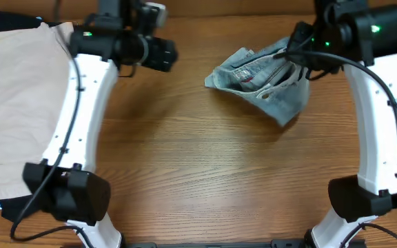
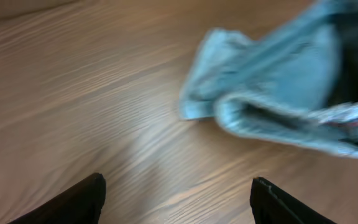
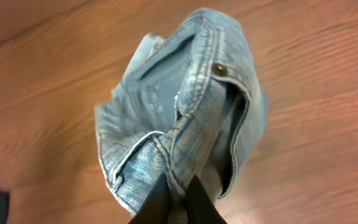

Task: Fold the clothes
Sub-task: 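Grasp the shorts waistband with the right gripper beside the left gripper, then lift the shorts by the waistband with both grippers and shake them out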

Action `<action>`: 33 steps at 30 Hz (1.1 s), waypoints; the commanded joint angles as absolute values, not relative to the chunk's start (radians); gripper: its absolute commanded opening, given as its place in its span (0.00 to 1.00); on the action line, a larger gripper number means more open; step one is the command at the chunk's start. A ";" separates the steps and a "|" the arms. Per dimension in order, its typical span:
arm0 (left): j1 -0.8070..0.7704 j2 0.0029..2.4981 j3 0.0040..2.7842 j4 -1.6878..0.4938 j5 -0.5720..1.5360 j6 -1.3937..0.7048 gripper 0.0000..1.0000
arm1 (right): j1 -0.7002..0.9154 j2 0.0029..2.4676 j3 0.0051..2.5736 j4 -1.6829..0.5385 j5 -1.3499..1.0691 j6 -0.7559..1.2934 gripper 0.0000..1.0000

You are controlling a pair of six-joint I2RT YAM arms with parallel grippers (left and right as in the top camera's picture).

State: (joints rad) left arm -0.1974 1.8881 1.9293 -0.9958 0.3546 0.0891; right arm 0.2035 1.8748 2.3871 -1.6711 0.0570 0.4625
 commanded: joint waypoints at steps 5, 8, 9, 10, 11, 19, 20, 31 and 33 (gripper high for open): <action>-0.351 2.071 1.949 -0.942 0.445 0.130 0.79 | 0.202 1.887 2.393 -1.694 -0.028 0.409 0.04; -0.349 2.136 1.949 -0.939 0.447 0.069 0.79 | 0.200 1.887 2.393 -1.694 -0.028 0.399 0.04; -0.343 2.156 1.949 -0.940 0.458 0.049 0.79 | 0.200 1.887 2.393 -1.694 -0.028 0.395 0.04; -0.337 2.170 1.949 -0.941 0.484 0.044 0.79 | 0.200 1.887 2.393 -1.694 -0.028 0.394 0.04; -0.329 2.183 1.949 -0.943 0.522 0.044 0.79 | 0.200 1.887 2.393 -1.694 -0.028 0.392 0.04; -0.302 2.250 1.949 -0.931 0.604 0.112 0.79 | 0.200 1.887 2.393 -1.694 -0.021 0.392 0.04; -0.306 2.258 1.949 -0.929 0.612 0.133 0.79 | 0.200 1.887 2.393 -1.694 -0.021 0.392 0.04; -0.342 2.339 1.949 -0.825 0.670 0.191 0.68 | 0.200 1.887 2.393 -1.685 -0.020 0.392 0.04; -0.353 2.342 1.949 -0.778 0.670 0.191 0.56 | 0.200 1.887 2.393 -1.678 -0.020 0.392 0.04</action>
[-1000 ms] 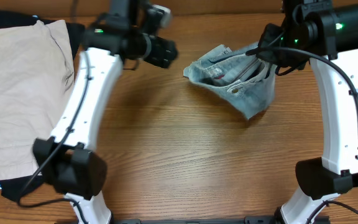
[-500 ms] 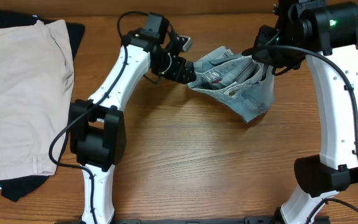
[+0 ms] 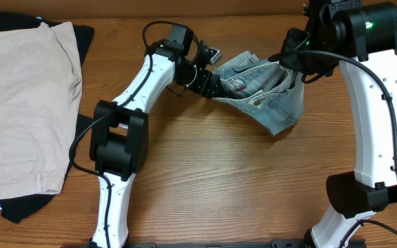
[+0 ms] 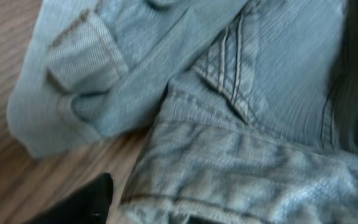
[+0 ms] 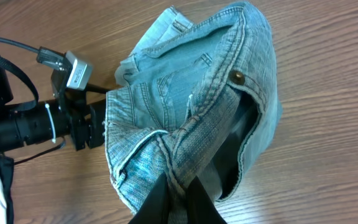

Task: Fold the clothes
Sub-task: 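Lift the shorts by the waistband with both grippers and shake them out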

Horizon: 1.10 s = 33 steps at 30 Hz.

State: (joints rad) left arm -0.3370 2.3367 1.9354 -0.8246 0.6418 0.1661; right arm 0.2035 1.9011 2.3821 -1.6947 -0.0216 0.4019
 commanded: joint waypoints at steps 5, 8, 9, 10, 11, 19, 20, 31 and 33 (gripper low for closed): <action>-0.377 2.344 1.949 -0.728 0.639 0.191 0.22 | 0.200 1.887 2.393 -1.659 -0.020 0.392 0.04; -0.379 2.343 1.956 -0.725 0.595 0.178 0.04 | 0.197 1.886 2.394 -1.644 0.010 0.391 0.04; -0.373 2.342 1.967 -0.729 0.596 0.167 0.04 | 0.192 1.886 2.397 -1.643 0.014 0.391 0.04; -0.362 2.341 1.990 -0.743 0.596 0.143 0.04 | 0.183 1.885 2.398 -1.639 0.017 0.388 0.04; -0.350 2.337 2.018 -0.765 0.595 0.127 0.04 | 0.172 1.882 2.398 -1.634 0.017 0.384 0.04; -0.184 2.259 2.548 -1.107 0.596 0.032 0.04 | -0.001 1.811 2.398 -1.608 -0.022 0.332 0.04; -0.165 2.242 2.627 -1.144 0.595 0.022 0.04 | -0.029 1.794 2.398 -1.601 -0.040 0.325 0.04; -0.112 1.962 3.057 -1.283 0.483 0.015 0.04 | -0.235 1.580 2.398 -1.554 -0.263 0.180 0.04; -0.112 1.893 3.058 -1.291 0.437 0.015 0.04 | -0.244 1.525 2.398 -1.559 -0.264 0.172 0.04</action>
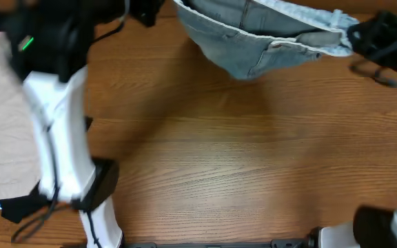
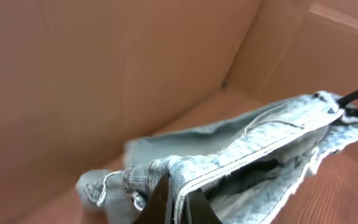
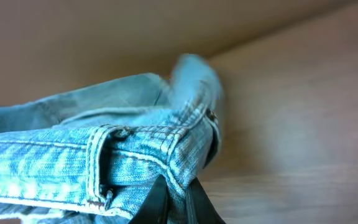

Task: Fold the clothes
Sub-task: 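Lift the shorts by the waistband with both grippers and shake them out, then lay the shorts down on the table and release both grippers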

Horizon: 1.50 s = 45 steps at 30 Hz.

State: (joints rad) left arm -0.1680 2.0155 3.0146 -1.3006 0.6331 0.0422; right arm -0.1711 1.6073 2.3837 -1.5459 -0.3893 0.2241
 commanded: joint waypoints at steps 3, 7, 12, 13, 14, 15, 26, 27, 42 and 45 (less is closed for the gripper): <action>-0.112 1.802 3.058 -1.318 0.326 0.016 0.04 | -0.244 1.451 2.398 -1.562 -0.263 0.155 0.04; -0.112 1.718 3.058 -1.385 0.186 0.015 0.04 | -0.244 1.355 2.398 -1.566 -0.240 0.155 0.08; -0.112 1.710 3.051 -1.466 0.122 0.017 0.04 | -0.244 1.318 2.396 -1.582 -0.219 0.155 0.08; -0.112 1.720 3.047 -1.470 0.122 0.022 0.04 | -0.243 1.324 2.394 -1.584 -0.221 0.155 0.05; -0.112 1.730 3.042 -1.472 0.118 0.023 0.04 | -0.243 1.337 2.393 -1.586 -0.224 0.155 0.04; -0.112 1.745 3.036 -1.473 0.106 0.023 0.04 | -0.242 1.351 2.393 -1.588 -0.229 0.155 0.04; -0.111 1.979 3.005 -1.343 -0.035 0.022 0.04 | -0.229 1.640 2.393 -1.428 -0.272 0.147 0.04; -0.111 2.003 3.005 -1.287 -0.054 0.022 0.04 | -0.223 1.668 2.393 -1.369 -0.277 0.148 0.04; -0.112 2.051 2.971 -1.430 -0.085 0.025 0.05 | -0.210 1.817 2.389 -1.345 -0.341 0.122 0.04; -0.112 2.064 2.918 -1.578 -0.085 0.017 0.04 | -0.210 1.882 2.389 -1.527 -0.331 0.095 0.04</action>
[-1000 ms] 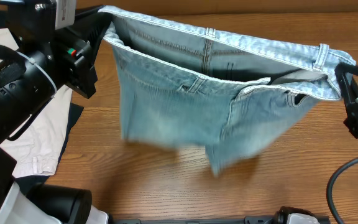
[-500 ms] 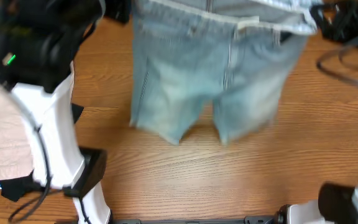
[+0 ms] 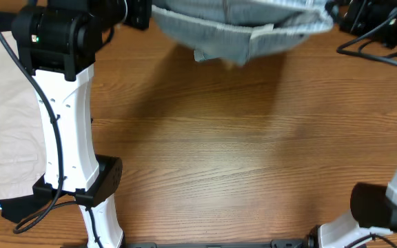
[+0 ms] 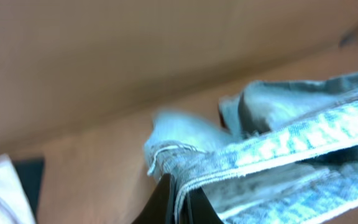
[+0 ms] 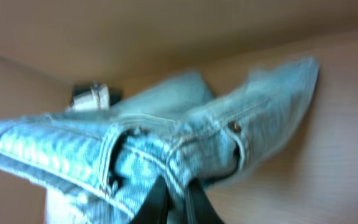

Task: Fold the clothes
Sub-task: 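Lay the shorts down on the table and release both grippers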

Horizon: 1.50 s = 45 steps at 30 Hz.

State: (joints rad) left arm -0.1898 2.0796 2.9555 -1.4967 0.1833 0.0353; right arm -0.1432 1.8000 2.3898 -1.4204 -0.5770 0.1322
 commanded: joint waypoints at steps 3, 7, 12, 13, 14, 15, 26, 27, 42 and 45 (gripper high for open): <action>-0.110 2.078 2.869 -1.671 -0.086 0.001 0.04 | -0.210 1.921 2.387 -1.641 -0.302 0.092 0.04; -0.110 2.085 2.770 -1.689 -0.062 -0.039 0.04 | -0.211 1.918 2.350 -1.694 -0.278 0.101 0.04; -0.110 2.066 2.610 -1.690 0.001 -0.054 0.04 | -0.212 1.860 2.231 -1.694 -0.278 0.108 0.04; -0.110 2.060 2.579 -1.690 0.001 -0.057 0.04 | -0.212 1.843 2.199 -1.694 -0.278 0.107 0.04; -0.110 2.051 2.543 -1.690 0.001 -0.057 0.04 | -0.212 1.820 2.155 -1.694 -0.278 0.107 0.04; -0.110 2.042 2.508 -1.690 0.001 -0.058 0.04 | -0.212 1.801 2.119 -1.694 -0.278 0.107 0.04; -0.128 1.935 2.168 -1.690 0.090 -0.027 0.41 | -0.208 1.477 1.593 -1.677 -0.290 0.108 0.53; -0.134 1.935 2.158 -1.690 0.090 -0.022 0.44 | -0.209 1.470 1.589 -1.677 -0.290 0.108 0.53; -0.158 1.935 2.351 -1.662 0.088 -0.008 0.61 | -0.020 1.468 1.539 -1.472 -0.369 0.206 0.54; -0.145 1.934 2.529 -1.663 0.087 -0.031 0.89 | 0.088 1.468 1.466 -1.406 -0.369 0.297 0.53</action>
State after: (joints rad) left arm -0.1631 1.9656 2.3428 -1.6650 0.0929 -0.0097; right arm -0.0105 1.4708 1.5349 -1.4498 -0.3519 0.1802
